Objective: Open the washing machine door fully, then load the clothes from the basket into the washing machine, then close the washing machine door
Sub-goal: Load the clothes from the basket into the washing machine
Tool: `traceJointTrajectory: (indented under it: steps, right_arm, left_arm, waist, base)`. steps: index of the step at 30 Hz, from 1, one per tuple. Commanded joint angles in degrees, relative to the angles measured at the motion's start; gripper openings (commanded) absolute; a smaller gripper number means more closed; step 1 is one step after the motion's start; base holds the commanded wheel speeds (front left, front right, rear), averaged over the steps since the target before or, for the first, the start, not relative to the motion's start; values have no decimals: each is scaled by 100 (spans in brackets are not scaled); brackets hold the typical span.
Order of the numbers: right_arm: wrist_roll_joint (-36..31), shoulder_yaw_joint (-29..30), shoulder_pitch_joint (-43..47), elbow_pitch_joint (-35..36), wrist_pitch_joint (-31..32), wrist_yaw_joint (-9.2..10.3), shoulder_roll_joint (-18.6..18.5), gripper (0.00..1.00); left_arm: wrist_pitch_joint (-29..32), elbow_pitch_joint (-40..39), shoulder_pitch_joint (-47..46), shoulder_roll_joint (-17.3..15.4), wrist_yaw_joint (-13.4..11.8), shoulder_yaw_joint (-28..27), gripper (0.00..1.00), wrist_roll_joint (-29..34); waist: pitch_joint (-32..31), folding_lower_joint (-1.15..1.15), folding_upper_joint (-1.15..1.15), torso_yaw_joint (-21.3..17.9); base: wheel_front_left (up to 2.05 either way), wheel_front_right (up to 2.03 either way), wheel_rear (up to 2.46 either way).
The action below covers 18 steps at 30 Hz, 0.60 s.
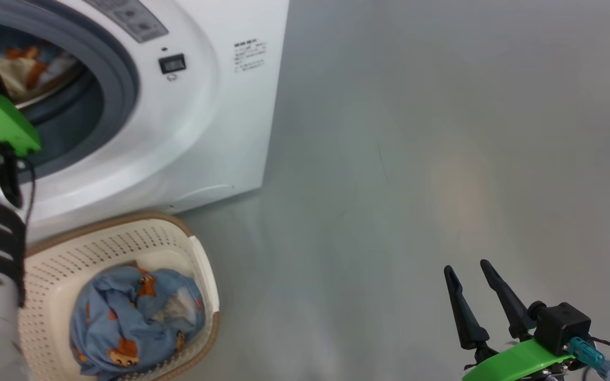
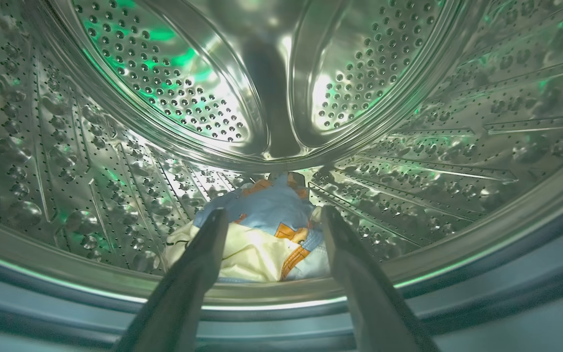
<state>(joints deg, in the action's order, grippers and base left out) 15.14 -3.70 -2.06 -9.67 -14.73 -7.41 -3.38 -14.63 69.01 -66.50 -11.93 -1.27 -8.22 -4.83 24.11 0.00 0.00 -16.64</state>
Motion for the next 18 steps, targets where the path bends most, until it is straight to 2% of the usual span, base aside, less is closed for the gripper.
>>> traceJointTrajectory:
  steps: [1, 11, 18]
  right_arm:
    - [49, -122, 136, 81, -27, -8, -84, 100]
    - [17, -40, 296, -2, -27, -8, -136, 100]
    - [-14, 38, 439, -18, -27, -8, -144, 100]
  left_arm:
    - [-35, -299, 293, -137, -3, -103, 100, -77]
    - [-36, -944, 1271, 280, 185, -143, 100, -227]
    - [-36, -1711, 2158, 617, 436, -100, 100, -263]
  waist:
    - [-359, 0, 0, 212]
    - [-996, 0, 0, 559]
    - [-1444, 0, 0, 843]
  base:
    - [0, 0, 0]
    - [0, 0, 0]
    - [0, 0, 0]
